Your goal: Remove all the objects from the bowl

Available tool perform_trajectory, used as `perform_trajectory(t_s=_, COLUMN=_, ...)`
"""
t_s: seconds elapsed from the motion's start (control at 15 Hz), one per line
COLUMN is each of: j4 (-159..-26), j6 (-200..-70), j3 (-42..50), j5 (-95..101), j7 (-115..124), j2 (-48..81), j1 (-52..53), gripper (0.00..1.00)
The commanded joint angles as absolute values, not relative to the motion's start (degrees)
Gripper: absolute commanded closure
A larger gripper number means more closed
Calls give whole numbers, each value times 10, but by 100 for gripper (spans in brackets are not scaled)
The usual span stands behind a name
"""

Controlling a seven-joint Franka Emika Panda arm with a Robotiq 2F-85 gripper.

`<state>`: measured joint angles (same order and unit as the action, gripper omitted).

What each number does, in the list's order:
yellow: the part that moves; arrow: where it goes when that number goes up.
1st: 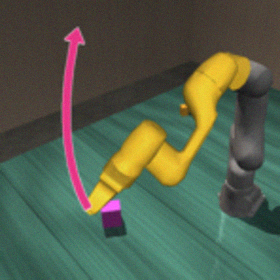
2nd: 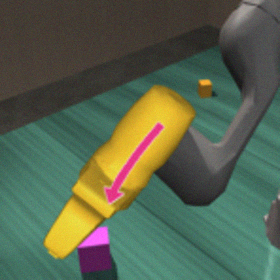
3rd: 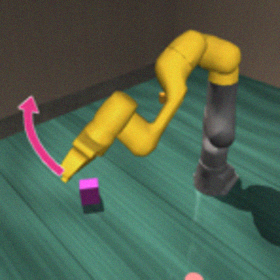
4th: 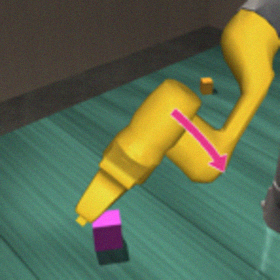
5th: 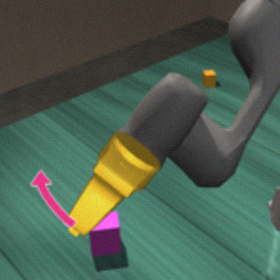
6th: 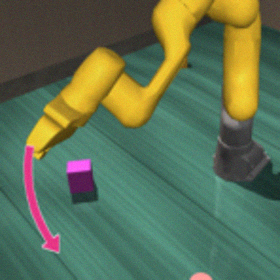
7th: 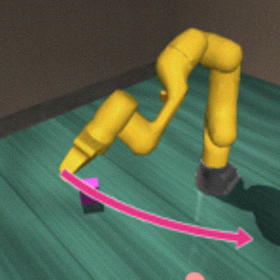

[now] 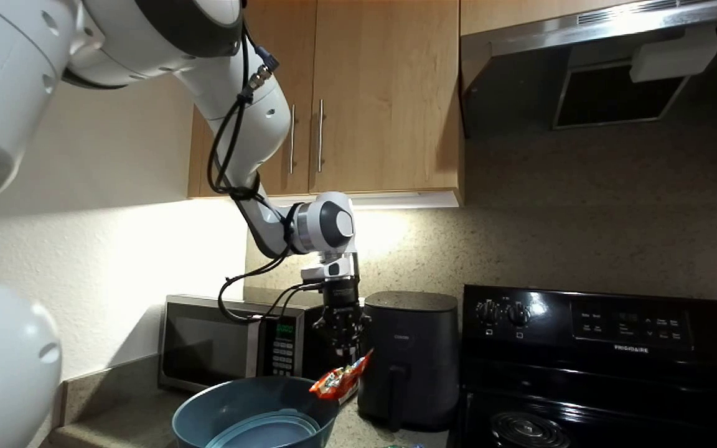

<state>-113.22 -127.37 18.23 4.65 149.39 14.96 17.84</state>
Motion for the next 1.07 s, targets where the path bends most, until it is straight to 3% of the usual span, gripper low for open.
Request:
perform_trajectory(t_s=0.0, j4=-1128, j6=-1274, j3=198, j5=46, j7=1494, j2=153, j1=187, gripper=99)
perform_trajectory(t_s=0.27, j4=-1127, j6=-1284, j3=213, j5=26, j7=1494, j2=159, j1=202, gripper=100)
perform_trajectory(t_s=0.73, j4=-1092, j6=-1284, j3=502, j5=-166, j7=1492, j2=253, j1=423, gripper=100)
perform_trajectory(t_s=0.8, j4=-1086, j6=-1272, j3=555, j5=-199, j7=1492, j2=280, j1=467, gripper=79)
perform_trajectory(t_s=1.0, j4=-1095, j6=-1269, j3=624, j5=-259, j7=1492, j2=319, j1=538, gripper=62)
